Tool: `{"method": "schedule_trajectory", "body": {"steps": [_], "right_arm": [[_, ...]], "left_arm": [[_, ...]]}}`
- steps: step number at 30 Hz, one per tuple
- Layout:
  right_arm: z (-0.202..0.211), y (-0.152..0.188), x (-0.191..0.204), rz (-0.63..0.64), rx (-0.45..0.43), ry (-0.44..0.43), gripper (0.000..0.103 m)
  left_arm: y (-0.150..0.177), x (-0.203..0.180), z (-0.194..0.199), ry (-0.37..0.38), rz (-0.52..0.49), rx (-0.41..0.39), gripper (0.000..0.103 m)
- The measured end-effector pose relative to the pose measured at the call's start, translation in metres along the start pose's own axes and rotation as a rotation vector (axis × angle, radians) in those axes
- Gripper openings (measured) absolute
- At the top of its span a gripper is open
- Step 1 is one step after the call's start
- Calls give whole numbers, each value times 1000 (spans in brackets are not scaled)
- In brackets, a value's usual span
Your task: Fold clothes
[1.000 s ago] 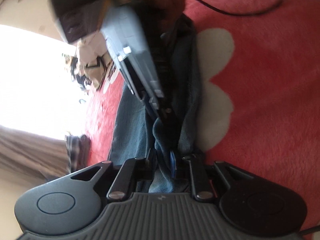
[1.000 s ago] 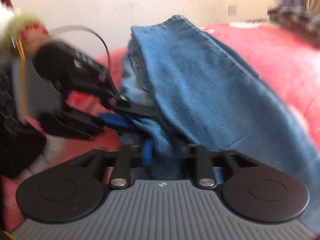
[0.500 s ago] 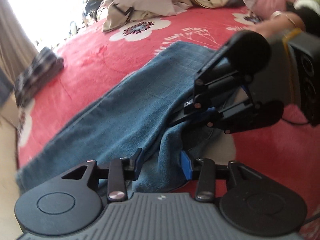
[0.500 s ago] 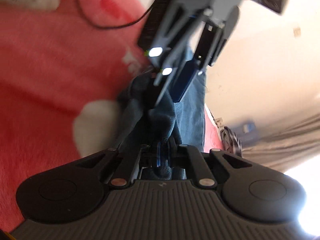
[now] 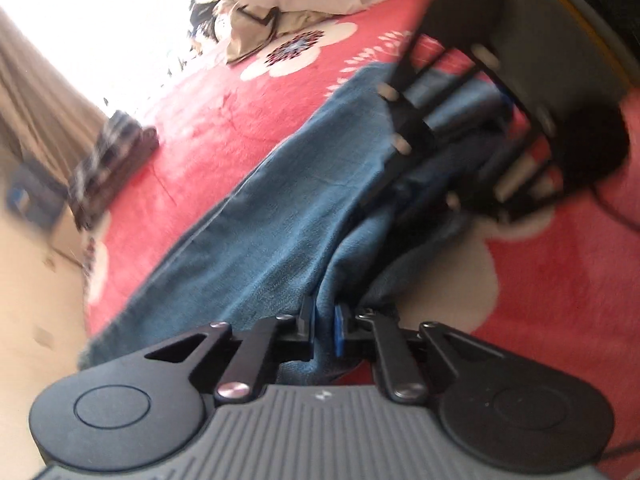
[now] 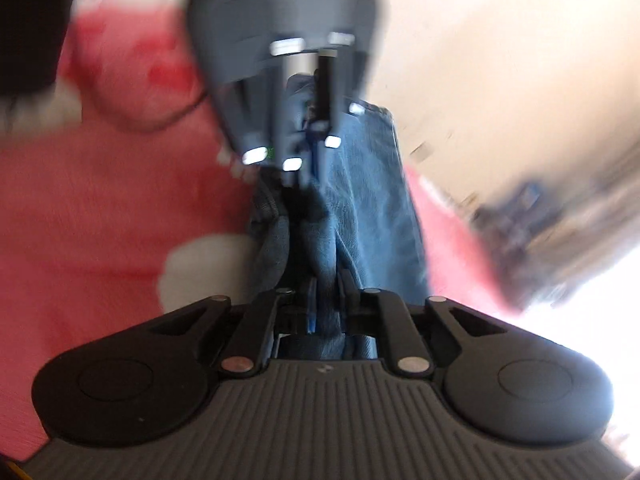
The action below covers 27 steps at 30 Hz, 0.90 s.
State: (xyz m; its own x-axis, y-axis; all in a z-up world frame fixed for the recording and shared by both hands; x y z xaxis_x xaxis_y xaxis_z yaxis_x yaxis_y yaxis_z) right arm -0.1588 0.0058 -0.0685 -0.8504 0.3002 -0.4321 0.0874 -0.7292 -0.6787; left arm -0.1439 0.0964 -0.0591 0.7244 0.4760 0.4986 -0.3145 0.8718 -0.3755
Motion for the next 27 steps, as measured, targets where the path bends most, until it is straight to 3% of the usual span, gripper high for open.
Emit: {"method": "schedule_trajectory", "body": {"steps": [3, 7, 11, 19, 21, 25, 27], "right_arm": [[1, -2, -29, -215, 12, -119, 21], [-4, 4, -62, -469, 16, -262, 23], [-1, 10, -68, -632, 20, -352, 23], [-24, 6, -39, -434, 92, -227, 20], [-29, 4, -31, -374, 101, -183, 9], [-25, -6, 7, -62, 56, 56, 6], [-35, 2, 34, 117, 81, 153, 6]], "left_arm": [[2, -16, 0, -57, -104, -4, 8], [5, -24, -3, -96, -169, -11, 8], [8, -32, -3, -121, -235, -20, 8], [10, -38, -7, -118, -243, -23, 8], [11, -39, -6, -122, -250, -29, 8], [10, -36, -4, -115, -229, -35, 9], [10, -32, -5, -85, -203, -31, 10]]}}
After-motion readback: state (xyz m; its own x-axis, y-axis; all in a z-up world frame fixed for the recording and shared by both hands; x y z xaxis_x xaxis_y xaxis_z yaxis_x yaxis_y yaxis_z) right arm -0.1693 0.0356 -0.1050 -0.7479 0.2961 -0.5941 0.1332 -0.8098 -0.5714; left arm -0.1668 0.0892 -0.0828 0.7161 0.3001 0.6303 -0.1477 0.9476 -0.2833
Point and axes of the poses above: each gripper's, at about its wrist camera, not at the fingertips, and z roughly against the way its jaws point, x to its left, y to its underside, the point moved 1 cm from there along -z, roughly the way its jaws point, and after that the axes turned 7 degrees about -z, right-handed, at the moved point
